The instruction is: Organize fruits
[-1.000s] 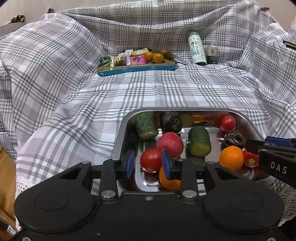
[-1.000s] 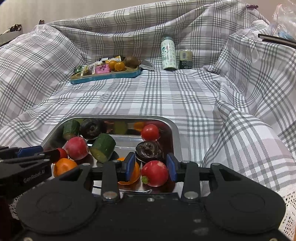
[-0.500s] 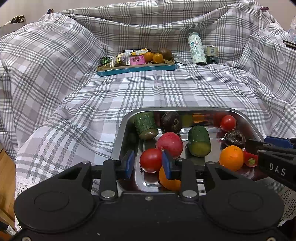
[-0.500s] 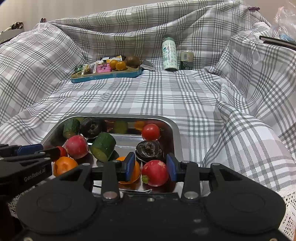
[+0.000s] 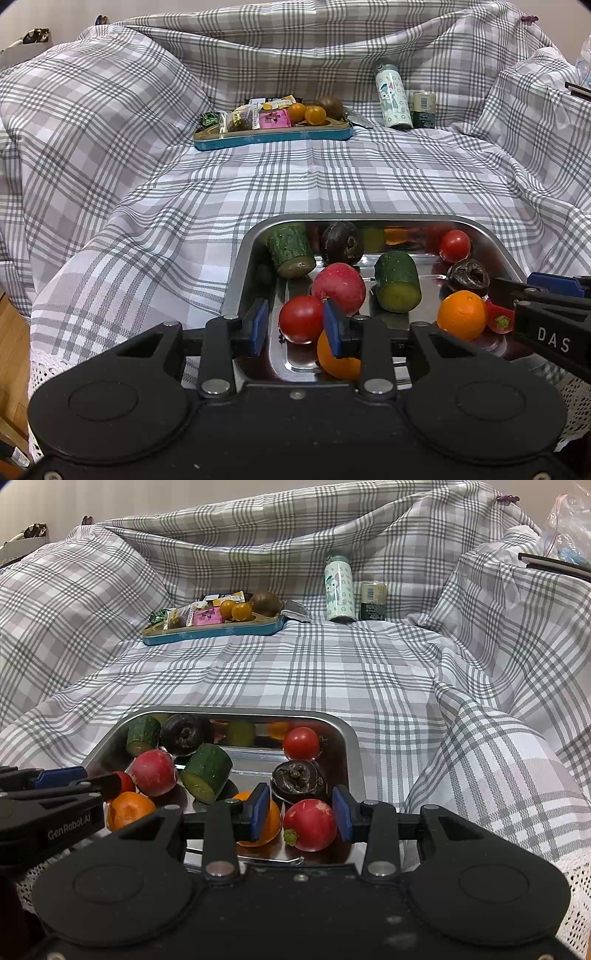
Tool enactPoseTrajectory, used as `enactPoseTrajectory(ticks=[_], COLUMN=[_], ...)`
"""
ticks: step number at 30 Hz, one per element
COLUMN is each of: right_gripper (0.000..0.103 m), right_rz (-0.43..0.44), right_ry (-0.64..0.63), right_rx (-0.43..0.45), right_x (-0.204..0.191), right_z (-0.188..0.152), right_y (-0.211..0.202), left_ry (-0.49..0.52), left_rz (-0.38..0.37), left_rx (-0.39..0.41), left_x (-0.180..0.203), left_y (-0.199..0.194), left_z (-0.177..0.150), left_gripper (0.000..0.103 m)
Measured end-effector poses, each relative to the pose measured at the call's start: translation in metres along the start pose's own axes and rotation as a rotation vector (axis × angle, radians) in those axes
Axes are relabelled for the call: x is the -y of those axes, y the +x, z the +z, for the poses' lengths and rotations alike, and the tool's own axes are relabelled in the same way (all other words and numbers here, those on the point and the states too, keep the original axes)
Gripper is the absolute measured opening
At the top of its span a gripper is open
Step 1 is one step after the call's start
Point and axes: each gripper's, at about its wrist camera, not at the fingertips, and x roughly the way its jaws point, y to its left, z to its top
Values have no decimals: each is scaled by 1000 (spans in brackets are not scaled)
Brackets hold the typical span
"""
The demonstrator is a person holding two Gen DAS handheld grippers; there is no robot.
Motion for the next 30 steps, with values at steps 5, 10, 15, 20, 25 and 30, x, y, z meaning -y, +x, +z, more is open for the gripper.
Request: enactPoseTrajectory(ticks=[5, 10, 15, 20, 25, 30], right_gripper=[40, 40, 40, 40, 40, 40], right_rz=[0, 0, 0, 0, 0, 0], right_ry=[-1, 0, 0, 0, 0, -1], right_rx=[0, 0, 0, 0, 1, 0], right_x=[0, 0, 0, 0, 0, 0], right_z=[0, 0, 0, 0, 0, 0], right_y=[0, 0, -1, -1, -1, -1], left_ry=[-1, -2, -5, 0, 0, 1], left_rz=[-1, -1, -3, -2, -4, -3], left_rx=[0, 0, -1, 4, 4, 4], left_x=[0, -1, -1, 0, 0, 0], left_y=[0, 1, 0, 0, 0, 0], left_z=[0, 0, 0, 0, 0, 0], left_gripper=[41, 41, 41, 41, 41, 41])
